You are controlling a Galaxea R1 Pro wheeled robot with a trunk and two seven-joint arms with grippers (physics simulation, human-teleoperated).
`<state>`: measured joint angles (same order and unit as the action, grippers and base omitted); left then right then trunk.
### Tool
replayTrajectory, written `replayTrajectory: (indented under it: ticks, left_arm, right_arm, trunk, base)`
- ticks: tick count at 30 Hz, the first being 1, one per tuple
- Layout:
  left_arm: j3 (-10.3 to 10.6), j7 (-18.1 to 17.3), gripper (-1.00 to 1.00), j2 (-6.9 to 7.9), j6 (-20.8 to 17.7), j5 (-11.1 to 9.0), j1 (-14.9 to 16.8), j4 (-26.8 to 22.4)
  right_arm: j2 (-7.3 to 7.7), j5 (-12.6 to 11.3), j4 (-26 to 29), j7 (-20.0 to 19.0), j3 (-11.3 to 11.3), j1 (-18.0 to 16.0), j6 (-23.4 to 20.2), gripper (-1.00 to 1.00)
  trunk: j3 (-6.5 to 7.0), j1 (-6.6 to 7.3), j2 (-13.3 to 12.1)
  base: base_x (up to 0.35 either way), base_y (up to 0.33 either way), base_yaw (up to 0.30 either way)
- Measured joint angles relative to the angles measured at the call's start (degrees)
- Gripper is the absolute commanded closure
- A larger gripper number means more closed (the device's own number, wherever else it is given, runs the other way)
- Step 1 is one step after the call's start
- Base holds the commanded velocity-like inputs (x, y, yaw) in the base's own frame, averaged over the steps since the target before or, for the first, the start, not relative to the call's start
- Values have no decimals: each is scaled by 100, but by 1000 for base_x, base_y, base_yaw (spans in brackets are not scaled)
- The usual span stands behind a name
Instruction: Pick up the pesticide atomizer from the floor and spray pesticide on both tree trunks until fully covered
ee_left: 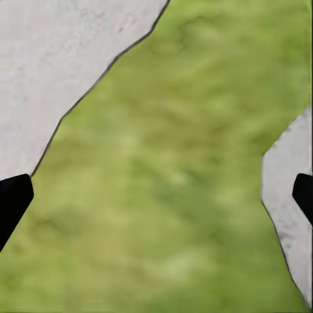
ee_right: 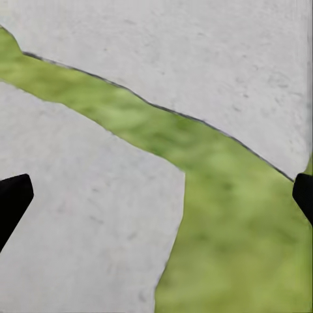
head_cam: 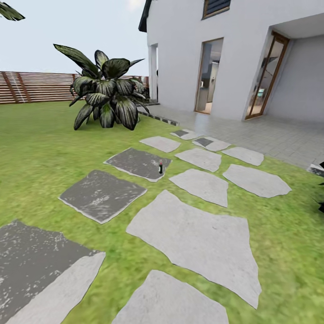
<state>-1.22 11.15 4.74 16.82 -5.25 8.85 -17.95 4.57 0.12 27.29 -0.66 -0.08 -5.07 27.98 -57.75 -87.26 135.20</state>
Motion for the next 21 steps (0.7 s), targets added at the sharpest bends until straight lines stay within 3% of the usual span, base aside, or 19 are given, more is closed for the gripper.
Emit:
replayTrajectory:
  ticks: [21]
  left_arm:
    - [0, 5, -100, 0, 0, 0, 0, 0]
  right_arm:
    - [0, -3, 0, -2, 0, 0, 4, -100]
  trunk:
    - [0, 0, 0]
  base:
    - [313, -127, 0]
